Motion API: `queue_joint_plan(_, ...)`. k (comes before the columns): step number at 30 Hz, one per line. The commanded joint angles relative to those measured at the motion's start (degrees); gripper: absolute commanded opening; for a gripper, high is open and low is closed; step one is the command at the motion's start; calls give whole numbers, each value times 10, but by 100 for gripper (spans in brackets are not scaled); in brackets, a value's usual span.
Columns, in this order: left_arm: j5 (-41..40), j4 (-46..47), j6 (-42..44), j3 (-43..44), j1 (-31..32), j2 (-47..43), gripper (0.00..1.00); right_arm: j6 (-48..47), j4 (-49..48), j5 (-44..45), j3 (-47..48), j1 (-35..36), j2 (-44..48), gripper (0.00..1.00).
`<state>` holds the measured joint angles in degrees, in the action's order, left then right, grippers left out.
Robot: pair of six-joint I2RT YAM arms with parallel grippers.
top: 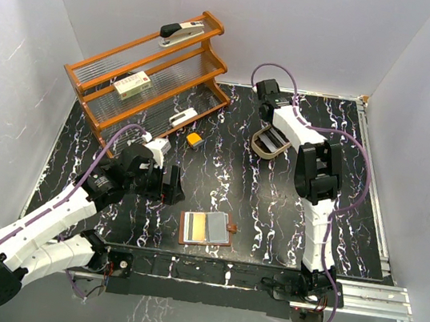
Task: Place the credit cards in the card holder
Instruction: Pick up the credit card from the storage box.
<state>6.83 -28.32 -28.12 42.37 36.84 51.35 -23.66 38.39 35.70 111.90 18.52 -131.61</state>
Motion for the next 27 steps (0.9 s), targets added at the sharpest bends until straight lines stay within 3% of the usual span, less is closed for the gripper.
queue_joint_plan(1,7,5,4,4,-1,-1,99,19,7,6,33,5,48,5)
queue_joint_plan(4,4,3,3,5,-1,3,99,50,35,-29,32,15,59,0)
queue_joint_plan(13,-58,-16,-18,-1,-1,-34,99,159,91,-64,-72,39,159,0)
queue_joint_plan(17,-31,17,-10,-14,-1,-58,98,225,136,-104,-95,43,209,0)
queue_joint_plan(20,14,50,-32,-30,-1,-80,94,260,121,-168,-146,54,271,0)
queue_joint_plan(27,79,101,-128,-19,-1,-57,80,384,6,-437,-313,81,452,0)
